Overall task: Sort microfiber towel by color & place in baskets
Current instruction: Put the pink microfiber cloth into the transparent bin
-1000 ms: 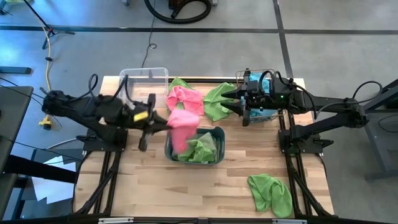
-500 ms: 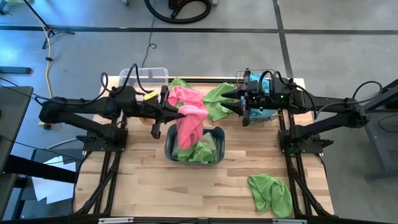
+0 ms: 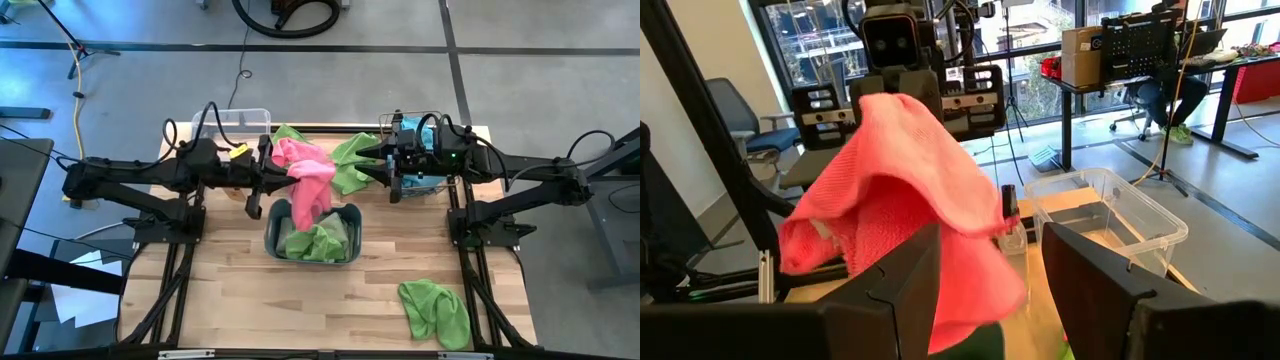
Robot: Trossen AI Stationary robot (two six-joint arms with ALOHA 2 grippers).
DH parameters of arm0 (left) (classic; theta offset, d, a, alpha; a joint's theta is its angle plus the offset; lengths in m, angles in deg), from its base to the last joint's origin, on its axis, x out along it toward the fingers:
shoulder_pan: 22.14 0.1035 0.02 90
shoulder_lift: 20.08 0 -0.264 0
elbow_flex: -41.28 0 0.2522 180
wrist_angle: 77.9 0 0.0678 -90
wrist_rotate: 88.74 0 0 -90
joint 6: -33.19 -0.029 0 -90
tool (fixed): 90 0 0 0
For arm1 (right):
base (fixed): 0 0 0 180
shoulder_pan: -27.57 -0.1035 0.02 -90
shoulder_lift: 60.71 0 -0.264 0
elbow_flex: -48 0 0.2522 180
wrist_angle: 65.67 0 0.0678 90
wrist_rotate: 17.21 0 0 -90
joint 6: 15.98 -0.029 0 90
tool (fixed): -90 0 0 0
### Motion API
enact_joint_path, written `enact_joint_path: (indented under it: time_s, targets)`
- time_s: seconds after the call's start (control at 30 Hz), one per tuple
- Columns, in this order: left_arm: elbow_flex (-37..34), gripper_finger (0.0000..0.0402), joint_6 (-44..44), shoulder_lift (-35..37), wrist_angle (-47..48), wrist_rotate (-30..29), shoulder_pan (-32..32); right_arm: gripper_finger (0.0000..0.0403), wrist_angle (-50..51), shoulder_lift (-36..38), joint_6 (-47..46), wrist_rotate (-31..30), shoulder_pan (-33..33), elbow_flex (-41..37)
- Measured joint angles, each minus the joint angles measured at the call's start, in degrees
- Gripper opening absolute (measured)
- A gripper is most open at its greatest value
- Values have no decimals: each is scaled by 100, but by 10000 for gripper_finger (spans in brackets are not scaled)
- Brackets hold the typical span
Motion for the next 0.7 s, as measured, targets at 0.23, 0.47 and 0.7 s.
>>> enact_joint_path:
  time_s: [0.23, 0.47, 0.7]
  targets:
    - [0, 0, -250, 115, 14, -649, 409, 174, -2, 1, -1, 2, 0, 0]
    - [2, 0, -228, 470, 508, -755, 1540, 174, -2, 1, -146, 2, 0, 0]
    - [253, 0, -311, 624, 1924, -1885, 2609, 174, -7, 1, -150, -109, 0, 0]
